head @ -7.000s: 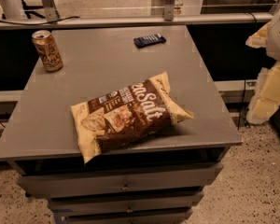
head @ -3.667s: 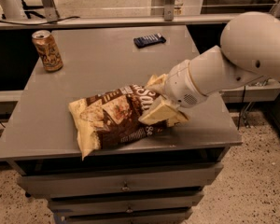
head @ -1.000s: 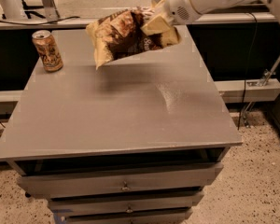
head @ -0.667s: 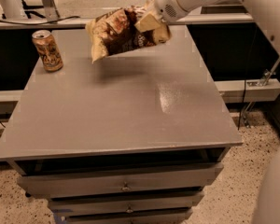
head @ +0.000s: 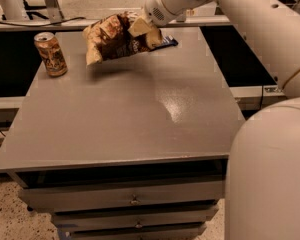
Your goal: Move brown chip bag near orange can
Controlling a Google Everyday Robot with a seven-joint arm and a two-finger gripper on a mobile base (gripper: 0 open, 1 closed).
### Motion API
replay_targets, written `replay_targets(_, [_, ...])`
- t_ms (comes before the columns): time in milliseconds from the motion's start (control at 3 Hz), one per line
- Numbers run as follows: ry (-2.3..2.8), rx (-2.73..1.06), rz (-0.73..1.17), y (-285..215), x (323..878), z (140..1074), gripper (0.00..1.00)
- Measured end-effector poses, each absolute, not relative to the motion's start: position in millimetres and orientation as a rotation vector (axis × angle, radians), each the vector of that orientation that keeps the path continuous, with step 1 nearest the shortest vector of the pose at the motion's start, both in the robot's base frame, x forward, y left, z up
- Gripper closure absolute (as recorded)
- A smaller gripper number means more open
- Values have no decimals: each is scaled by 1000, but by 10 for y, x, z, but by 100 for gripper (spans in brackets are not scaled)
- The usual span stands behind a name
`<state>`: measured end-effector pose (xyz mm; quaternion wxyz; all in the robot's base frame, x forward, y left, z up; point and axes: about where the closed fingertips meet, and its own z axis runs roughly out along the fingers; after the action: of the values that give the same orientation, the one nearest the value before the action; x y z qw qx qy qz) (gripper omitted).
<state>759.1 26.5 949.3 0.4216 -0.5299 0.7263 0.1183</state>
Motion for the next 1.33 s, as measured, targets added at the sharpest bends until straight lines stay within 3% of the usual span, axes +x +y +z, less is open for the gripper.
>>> replay_targets(1000, [1785,-1355,426,987,7525,9249,100])
replay_targets(1333, [1781,-1367,466,1131,7437,9150,84])
